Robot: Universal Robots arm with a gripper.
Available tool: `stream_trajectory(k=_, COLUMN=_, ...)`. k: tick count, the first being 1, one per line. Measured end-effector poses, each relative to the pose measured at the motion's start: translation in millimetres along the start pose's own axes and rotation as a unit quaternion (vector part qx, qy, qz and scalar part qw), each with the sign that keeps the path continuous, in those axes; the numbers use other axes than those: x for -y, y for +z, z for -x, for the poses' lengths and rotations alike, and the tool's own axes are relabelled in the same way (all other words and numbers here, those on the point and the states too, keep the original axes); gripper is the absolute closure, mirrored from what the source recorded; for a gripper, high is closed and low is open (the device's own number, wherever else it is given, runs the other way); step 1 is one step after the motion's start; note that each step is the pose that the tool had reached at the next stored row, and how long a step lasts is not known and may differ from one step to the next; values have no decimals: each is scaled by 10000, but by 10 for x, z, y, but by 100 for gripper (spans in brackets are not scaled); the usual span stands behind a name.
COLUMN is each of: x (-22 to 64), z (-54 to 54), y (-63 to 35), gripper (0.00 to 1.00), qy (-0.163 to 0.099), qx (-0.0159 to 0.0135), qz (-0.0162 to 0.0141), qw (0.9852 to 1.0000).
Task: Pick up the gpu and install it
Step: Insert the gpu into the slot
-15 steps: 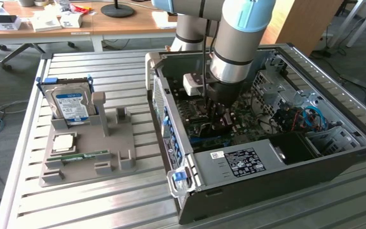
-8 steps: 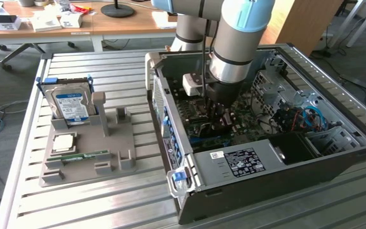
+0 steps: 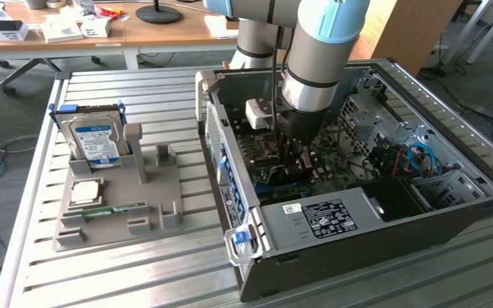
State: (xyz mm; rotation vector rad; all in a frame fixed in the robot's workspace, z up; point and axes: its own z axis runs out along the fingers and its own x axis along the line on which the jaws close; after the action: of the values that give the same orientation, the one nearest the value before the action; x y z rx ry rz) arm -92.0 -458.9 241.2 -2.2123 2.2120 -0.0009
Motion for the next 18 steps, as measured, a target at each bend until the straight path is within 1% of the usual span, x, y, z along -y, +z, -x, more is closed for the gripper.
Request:
stream_trajectory(k=11, x=-14, z=0, y=-1, gripper=74, qy=0, qx=1, qz=-3, qw=10000)
stream_trajectory(k=15, x=-15, z=1, y=-14, gripper=74, qy=1, qx=8, qz=-7, qw=10000)
stream_trajectory(k=18, x=-16, z=1, y=-24, gripper=74, qy=1, qx=7, qz=-6, qw=10000)
